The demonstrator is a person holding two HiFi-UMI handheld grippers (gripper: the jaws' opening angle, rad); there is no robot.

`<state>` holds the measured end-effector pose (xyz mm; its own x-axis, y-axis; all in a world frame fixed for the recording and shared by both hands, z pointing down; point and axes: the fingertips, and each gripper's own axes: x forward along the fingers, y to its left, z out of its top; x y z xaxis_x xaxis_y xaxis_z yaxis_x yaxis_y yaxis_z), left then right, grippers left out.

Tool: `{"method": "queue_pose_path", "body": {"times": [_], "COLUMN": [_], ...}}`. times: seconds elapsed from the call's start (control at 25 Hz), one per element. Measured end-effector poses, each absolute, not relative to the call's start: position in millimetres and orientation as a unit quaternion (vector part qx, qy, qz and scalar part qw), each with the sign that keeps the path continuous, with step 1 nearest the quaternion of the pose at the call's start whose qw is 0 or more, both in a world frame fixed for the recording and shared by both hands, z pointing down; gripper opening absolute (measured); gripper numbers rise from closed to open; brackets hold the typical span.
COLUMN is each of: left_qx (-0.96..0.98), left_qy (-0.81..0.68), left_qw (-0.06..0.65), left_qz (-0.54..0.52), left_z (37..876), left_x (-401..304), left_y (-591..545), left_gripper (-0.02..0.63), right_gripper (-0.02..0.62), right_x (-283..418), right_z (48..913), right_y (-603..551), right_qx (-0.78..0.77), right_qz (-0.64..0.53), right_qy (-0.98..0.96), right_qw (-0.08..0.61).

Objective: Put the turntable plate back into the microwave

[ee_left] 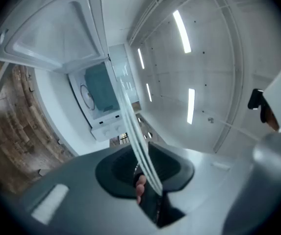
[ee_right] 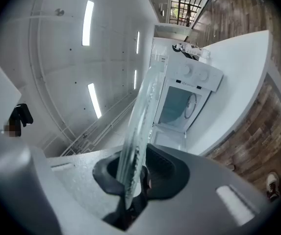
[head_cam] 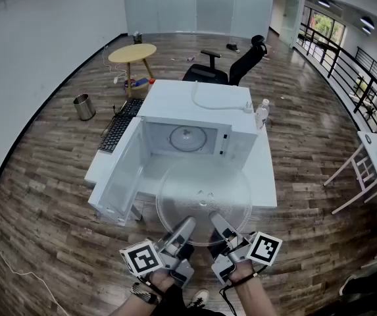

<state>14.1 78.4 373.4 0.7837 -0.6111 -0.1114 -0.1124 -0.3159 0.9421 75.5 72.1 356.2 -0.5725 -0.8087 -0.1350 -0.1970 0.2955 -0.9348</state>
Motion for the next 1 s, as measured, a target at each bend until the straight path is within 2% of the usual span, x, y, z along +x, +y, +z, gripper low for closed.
{"method": "queue_pose_path", "body": {"times": [0.56, 1.0], "left_qx": [0.809, 0.812], "left_qy": [-0.201, -0.18], "left_qw": [0.512, 0.523], "left_qz": [-0.207, -0.184], "left_z": [342, 337], "left_x": [-9, -22], "left_y": [50, 9], "left_gripper": [0.074, 0.072], "right_gripper": [0.044, 0.044], "right_x": [53, 42], "right_z": [331, 328], "right_y": [49, 13], "right_qx": [-0.345, -0.366], "right_qz": [-0.483, -0.483], "right_qy": [0.728, 0.711], "right_qw": [0.343, 0.357]}}
